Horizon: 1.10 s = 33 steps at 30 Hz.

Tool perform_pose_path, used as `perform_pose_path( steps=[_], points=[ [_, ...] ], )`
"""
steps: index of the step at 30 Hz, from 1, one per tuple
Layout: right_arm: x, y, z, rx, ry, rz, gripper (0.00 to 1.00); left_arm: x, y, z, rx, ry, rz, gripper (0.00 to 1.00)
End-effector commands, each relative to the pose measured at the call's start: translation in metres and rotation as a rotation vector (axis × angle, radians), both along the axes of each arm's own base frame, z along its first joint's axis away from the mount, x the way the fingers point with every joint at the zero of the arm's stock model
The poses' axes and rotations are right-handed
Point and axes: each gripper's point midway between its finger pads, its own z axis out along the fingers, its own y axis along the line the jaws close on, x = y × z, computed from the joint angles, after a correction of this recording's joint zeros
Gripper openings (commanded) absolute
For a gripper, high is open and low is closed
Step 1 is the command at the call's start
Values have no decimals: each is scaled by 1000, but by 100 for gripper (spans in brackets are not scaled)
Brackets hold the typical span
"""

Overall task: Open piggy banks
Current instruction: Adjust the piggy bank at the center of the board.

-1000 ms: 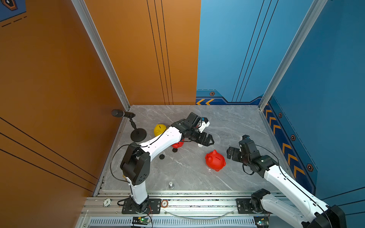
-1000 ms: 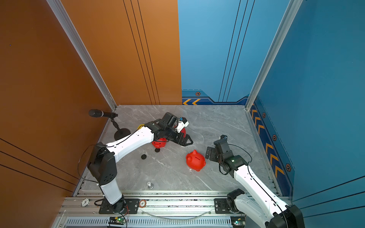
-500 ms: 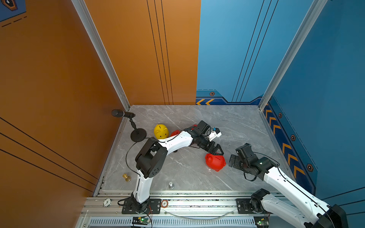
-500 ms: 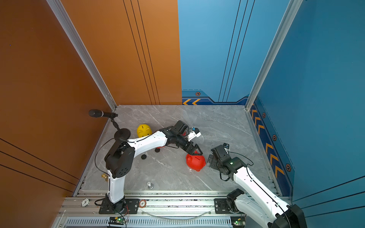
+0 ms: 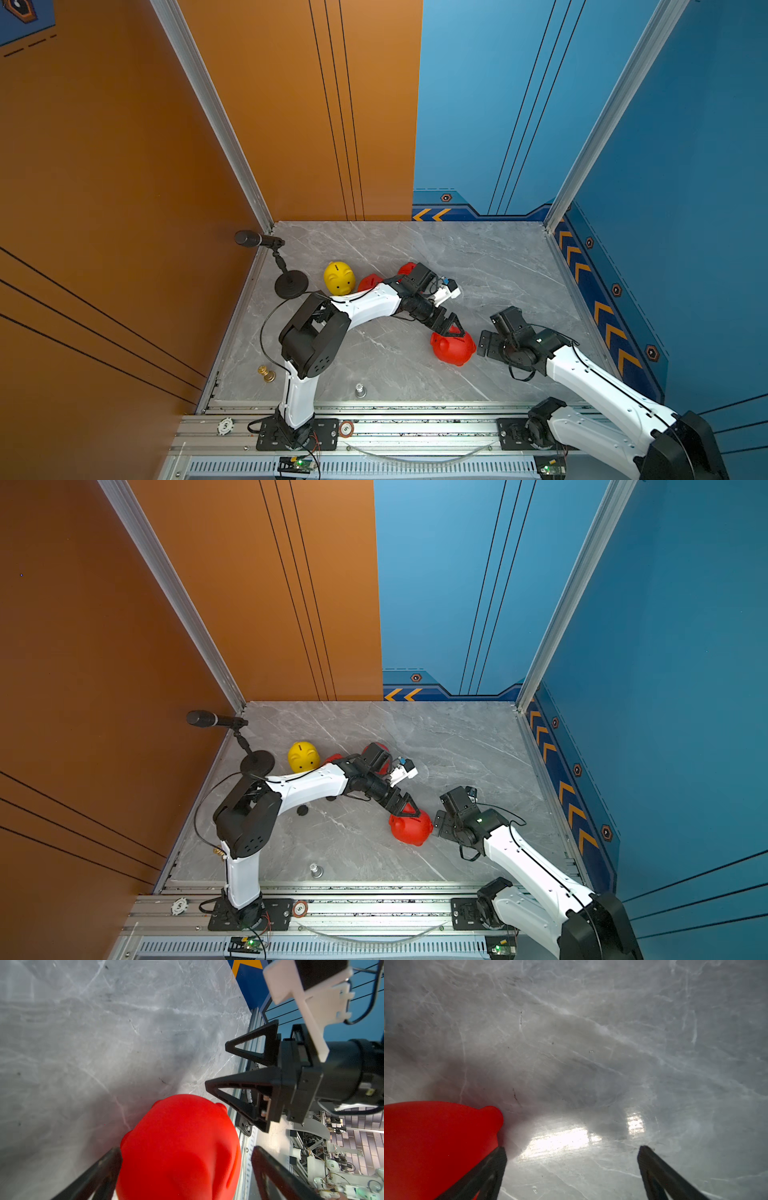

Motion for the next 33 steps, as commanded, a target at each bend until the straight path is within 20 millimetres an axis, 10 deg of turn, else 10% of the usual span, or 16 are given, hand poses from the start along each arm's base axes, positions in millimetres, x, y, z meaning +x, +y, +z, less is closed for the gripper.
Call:
perform_pose_path(
  steps=[1,11,33],
  points=[
    [-6,3,-4,-36,22,51,100,-3,3,17,-44,-32,21,99],
    [-30,8,-19,-37,75,72,100,-24,4,27,-136,-21,16,99],
    [51,90,-23,-9,-17,211,100,-48,92,0,-24,-48,275,98]
  ],
)
